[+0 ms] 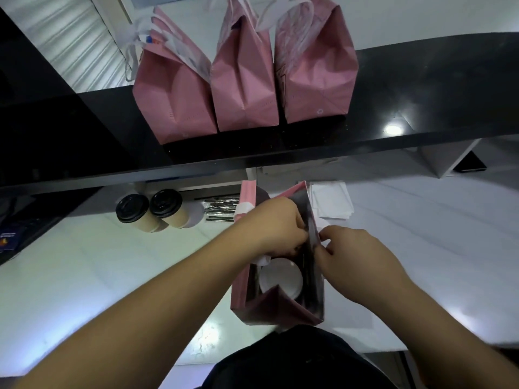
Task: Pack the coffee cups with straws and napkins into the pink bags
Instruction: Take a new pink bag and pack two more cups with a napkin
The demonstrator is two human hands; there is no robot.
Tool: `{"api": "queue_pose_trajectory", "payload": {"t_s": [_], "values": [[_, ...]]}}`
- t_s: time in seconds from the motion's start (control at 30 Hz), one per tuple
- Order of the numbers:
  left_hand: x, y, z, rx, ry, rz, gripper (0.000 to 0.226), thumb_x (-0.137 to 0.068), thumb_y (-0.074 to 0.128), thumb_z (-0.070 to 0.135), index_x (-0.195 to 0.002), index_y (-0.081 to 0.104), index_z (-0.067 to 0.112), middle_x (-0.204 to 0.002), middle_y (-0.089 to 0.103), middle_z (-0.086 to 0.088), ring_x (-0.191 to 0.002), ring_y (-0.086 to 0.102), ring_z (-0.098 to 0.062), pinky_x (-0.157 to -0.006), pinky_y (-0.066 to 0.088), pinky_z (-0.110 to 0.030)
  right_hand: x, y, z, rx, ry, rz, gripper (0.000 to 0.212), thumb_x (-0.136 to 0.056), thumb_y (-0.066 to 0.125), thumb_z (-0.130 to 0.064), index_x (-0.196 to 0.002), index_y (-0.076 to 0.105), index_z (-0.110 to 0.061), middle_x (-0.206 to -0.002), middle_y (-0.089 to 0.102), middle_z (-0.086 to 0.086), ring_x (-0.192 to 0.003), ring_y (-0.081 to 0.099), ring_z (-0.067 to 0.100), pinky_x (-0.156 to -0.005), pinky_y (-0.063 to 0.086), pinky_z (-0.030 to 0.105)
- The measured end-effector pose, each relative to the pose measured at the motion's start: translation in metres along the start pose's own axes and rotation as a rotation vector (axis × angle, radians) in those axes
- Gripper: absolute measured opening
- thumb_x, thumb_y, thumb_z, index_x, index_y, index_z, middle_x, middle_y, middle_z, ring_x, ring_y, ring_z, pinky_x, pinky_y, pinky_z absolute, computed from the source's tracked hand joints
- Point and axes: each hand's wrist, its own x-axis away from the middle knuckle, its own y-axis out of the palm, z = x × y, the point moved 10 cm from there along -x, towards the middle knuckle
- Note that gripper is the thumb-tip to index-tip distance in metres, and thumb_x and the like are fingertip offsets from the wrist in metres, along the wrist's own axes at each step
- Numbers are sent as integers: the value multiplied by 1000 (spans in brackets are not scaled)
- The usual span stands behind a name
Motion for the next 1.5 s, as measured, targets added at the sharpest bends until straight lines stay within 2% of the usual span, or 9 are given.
{"api": "queue_pose_trajectory", "payload": {"t_s": [0.13,0.3,0.53,0.63,0.73,0.87,0.97,1.17,1.5], "values": [[23,-31,-21,135,-8,178,9,-90,65,18,-89,73,15,-76,76,-6,-61,73,-21,-65,66,-47,-3,1,1,2,-24,3,33,-92,44,-47,-107,64,-26,-69,70,-8,-69,65,14,-62,57,36],[71,-57,-87,119,-132,457,16,-90,67,50,-92,56,39,-84,66,16,-69,64,-5,-56,50,-27,-6,-5,-8,40,-92,55,35,-95,45,-46,-124,54,-30,-77,72,-11,-72,66,13,-61,57,34],[106,5,-122,195,-278,285,72,-62,57,92,-109,36,41,-103,54,21,-81,65,-5,-61,46,-26,-31,-22,-47,165,-247,184,44,-92,61,-39,-132,50,-25,-121,58,1,-109,55,24,-82,52,37],[113,21,-121,232,-273,280,67,-61,64,86,-102,34,43,-102,55,20,-78,63,-4,-60,43,-27,-55,-26,-58,166,-305,177,53,-91,64,-33,-141,48,-22,-141,50,5,-127,46,29,-105,44,44],[120,23,-123,281,-263,311,45,-68,61,75,-96,37,48,-101,58,22,-75,64,0,-58,45,-25,-79,-25,-64,206,-334,112,55,-91,61,-29,-144,50,-20,-150,46,3,-136,40,30,-112,39,47],[130,17,-132,349,-248,383,30,-76,51,70,-96,51,47,-97,67,28,-77,68,4,-65,57,-30,-93,-19,-57,218,-307,32,42,-93,58,-30,-135,60,-22,-138,59,2,-125,50,29,-103,46,46],[133,2,-139,383,-221,500,38,-80,45,71,-87,62,38,-87,71,28,-78,68,2,-62,51,-26,-94,-19,-46,203,-283,53,28,-93,57,-27,-118,68,-21,-115,65,4,-107,55,28,-89,51,43],[102,-27,-158,475,-145,658,21,-99,64,42,-84,73,31,-79,73,14,-74,66,-6,-58,49,-23,-77,-20,-21,165,-204,49,16,-95,53,-25,-85,65,-28,-85,61,-3,-70,55,16,-59,46,32],[22,-48,-160,824,-84,507,15,-99,68,32,-91,80,32,-89,80,5,-79,73,-6,-70,52,-24,-4,-2,4,91,-109,-130,27,-100,49,-37,-81,66,-28,-76,68,-9,-66,62,8,-64,56,35]]}}
